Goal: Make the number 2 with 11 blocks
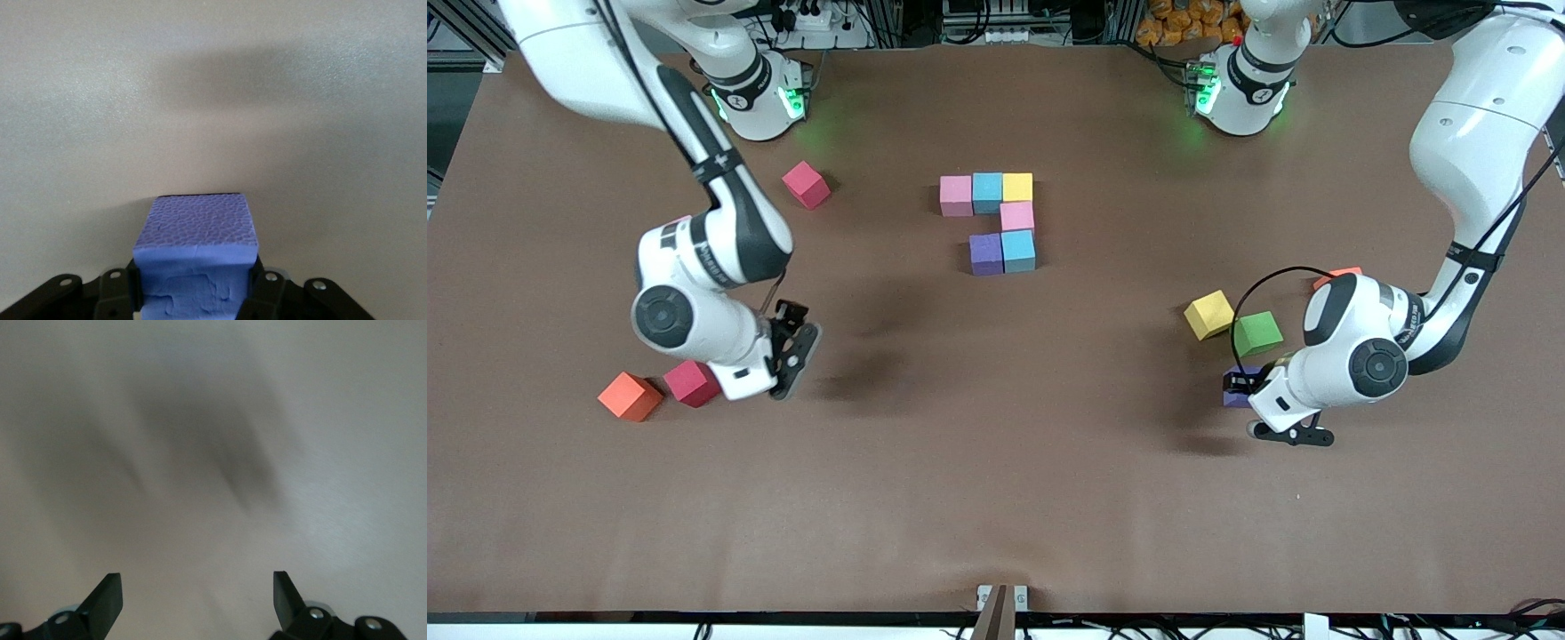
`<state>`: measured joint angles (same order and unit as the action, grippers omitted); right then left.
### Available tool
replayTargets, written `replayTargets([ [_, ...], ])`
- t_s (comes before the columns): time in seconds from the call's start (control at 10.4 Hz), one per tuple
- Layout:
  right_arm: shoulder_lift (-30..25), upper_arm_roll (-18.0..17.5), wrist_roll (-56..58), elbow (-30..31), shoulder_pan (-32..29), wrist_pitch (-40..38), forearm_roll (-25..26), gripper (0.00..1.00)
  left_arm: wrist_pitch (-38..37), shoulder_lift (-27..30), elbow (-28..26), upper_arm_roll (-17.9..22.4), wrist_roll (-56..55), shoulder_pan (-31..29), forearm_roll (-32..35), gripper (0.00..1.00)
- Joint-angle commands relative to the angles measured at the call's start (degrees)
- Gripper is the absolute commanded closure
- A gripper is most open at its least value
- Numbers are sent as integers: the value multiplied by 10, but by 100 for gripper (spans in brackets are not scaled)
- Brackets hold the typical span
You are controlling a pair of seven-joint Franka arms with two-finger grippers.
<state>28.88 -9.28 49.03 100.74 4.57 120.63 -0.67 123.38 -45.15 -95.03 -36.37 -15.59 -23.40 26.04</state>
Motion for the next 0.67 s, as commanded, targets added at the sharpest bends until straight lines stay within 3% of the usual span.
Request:
replayTargets([
  [0.0, 56, 7, -9, -70, -14, -5, 9, 0, -3, -3, 9, 3, 12, 3, -11, 69],
  [0.38, 74, 59, -27, -94, -6, 27, 11, 0, -4, 11, 25, -20, 7, 3, -11, 68],
  [0.58, 72, 65, -92, -89, -14, 25, 26, 0, -4, 12, 34, -44, 5, 4, -11, 68],
])
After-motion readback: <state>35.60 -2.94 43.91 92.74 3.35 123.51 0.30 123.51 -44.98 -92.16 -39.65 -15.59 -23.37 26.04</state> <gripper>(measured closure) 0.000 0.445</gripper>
